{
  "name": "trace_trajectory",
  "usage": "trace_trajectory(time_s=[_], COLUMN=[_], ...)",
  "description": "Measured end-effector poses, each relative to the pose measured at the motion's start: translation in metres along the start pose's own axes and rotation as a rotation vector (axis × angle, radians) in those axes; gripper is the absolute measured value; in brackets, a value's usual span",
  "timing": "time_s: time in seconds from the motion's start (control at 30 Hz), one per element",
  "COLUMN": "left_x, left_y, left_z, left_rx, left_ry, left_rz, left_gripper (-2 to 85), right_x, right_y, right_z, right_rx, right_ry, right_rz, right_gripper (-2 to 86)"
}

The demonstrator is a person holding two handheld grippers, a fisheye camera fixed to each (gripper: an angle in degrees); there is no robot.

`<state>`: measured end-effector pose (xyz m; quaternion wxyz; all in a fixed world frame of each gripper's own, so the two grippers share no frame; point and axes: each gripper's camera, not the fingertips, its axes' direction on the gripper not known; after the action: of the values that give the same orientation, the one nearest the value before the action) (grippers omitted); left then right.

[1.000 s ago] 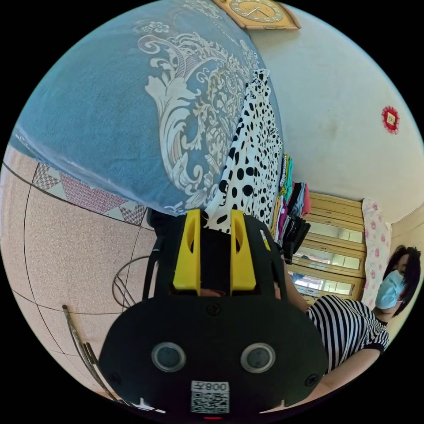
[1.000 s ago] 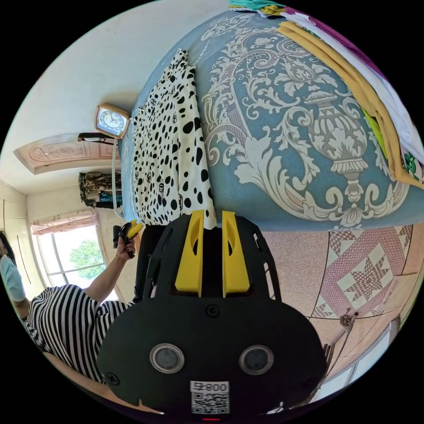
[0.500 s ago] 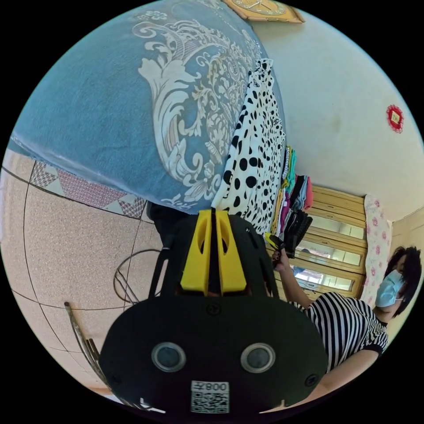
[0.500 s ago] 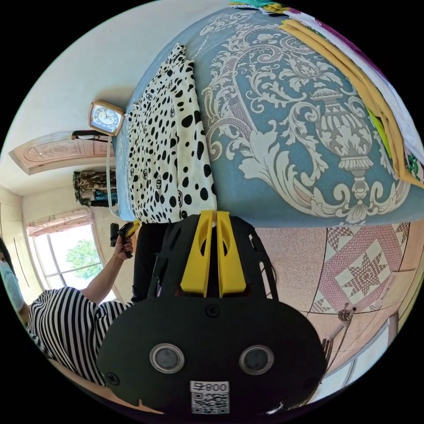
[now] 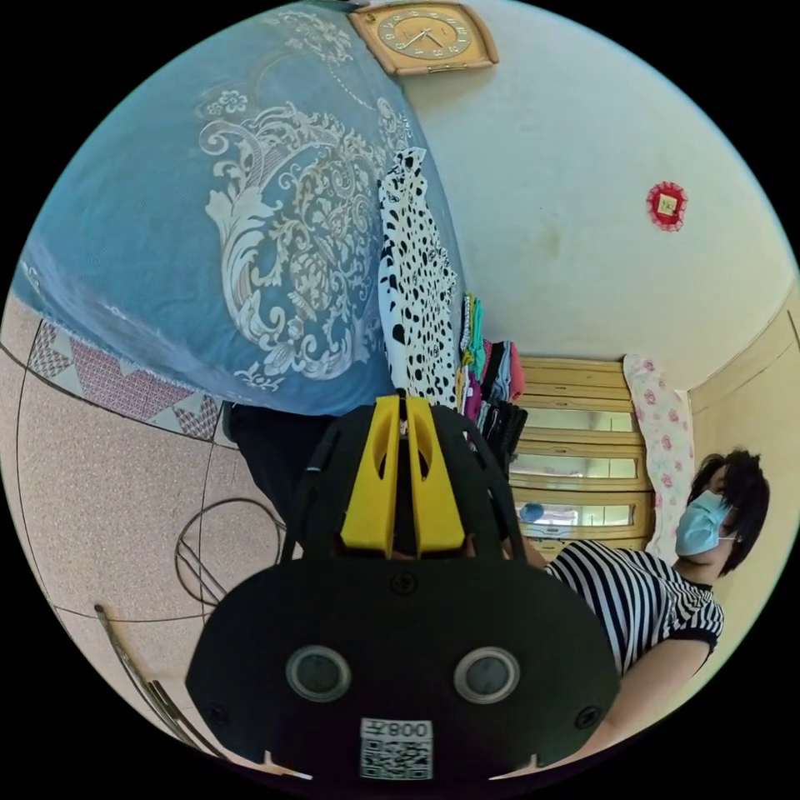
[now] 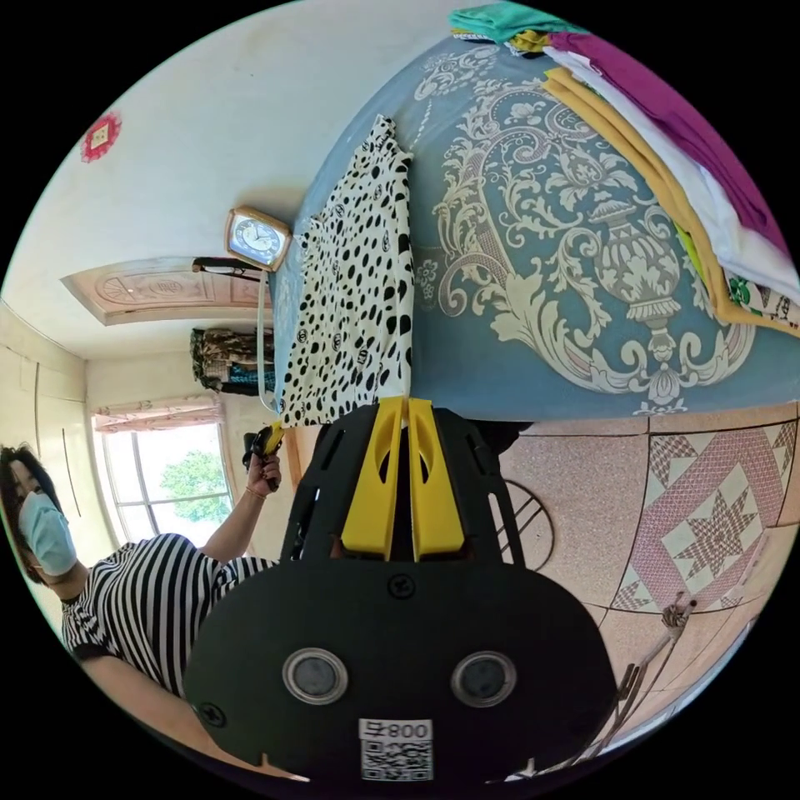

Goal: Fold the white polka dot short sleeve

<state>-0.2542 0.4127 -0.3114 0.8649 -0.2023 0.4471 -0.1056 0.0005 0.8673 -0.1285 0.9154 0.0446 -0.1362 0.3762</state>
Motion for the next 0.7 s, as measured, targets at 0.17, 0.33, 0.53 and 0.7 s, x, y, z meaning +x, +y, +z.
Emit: trace_trajectory(time_s=[0.17, 0.33, 0.53, 0.7], left_x=[0.027, 0.042, 0.047, 0.050], left_y=[0.035, 0.068, 0.109, 0.134], left_z=[-0.017, -0.030, -0.043, -0.047], left_rx=[0.027, 0.038, 0.060, 0.053], left_ry=[0.031, 0.037, 0.072, 0.092], left_rz=[0.058, 0.078, 0.063, 0.056], left_gripper=[1.4, 1.3, 1.3, 1.5], right_x=[-0.005, -0.005, -0.001, 0.002], right_y=[0.023, 0.048, 0.085, 0.115], right_z=[-0.016, -0.031, -0.048, -0.058], right_rx=[0.020, 0.027, 0.022, 0.016], right_ry=[-0.041, -0.065, -0.087, -0.098], right_rz=[-0.041, -0.067, -0.085, -0.096], right_gripper=[0.8, 0.8, 0.7, 0.7])
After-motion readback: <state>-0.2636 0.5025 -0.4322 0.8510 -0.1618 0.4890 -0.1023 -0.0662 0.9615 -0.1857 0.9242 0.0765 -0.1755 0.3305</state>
